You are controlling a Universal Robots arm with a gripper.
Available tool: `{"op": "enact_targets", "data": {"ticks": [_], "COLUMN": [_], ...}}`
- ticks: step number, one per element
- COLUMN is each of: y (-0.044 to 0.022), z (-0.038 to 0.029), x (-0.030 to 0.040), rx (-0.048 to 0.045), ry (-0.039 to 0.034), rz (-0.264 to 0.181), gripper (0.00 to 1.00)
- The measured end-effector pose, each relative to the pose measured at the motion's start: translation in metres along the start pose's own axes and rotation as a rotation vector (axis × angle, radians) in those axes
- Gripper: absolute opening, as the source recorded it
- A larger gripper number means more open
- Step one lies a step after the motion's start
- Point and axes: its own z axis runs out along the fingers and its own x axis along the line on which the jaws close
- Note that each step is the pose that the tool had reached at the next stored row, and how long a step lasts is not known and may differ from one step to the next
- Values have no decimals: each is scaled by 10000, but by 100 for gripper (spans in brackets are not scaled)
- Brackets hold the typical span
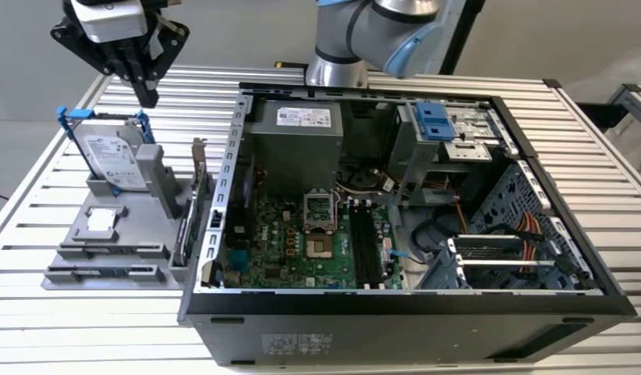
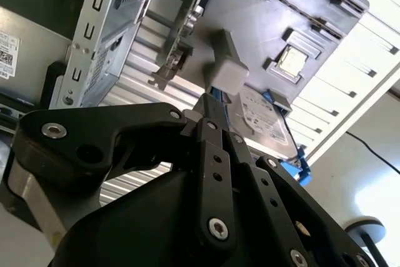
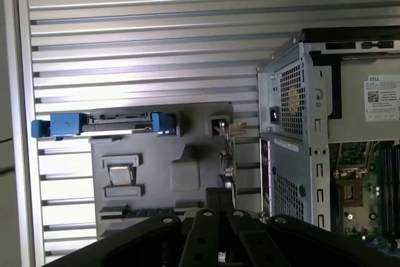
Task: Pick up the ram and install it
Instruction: 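Reach for the ram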
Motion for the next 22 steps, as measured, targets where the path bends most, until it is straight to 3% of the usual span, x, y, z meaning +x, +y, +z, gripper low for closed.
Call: {"op": "enact_targets", "data": {"ticks": [22], "y": [-10], "z": [-3], "x": [135], "rx": [-1], "ry": [-1], "rz": [1], "gripper": [0]}}
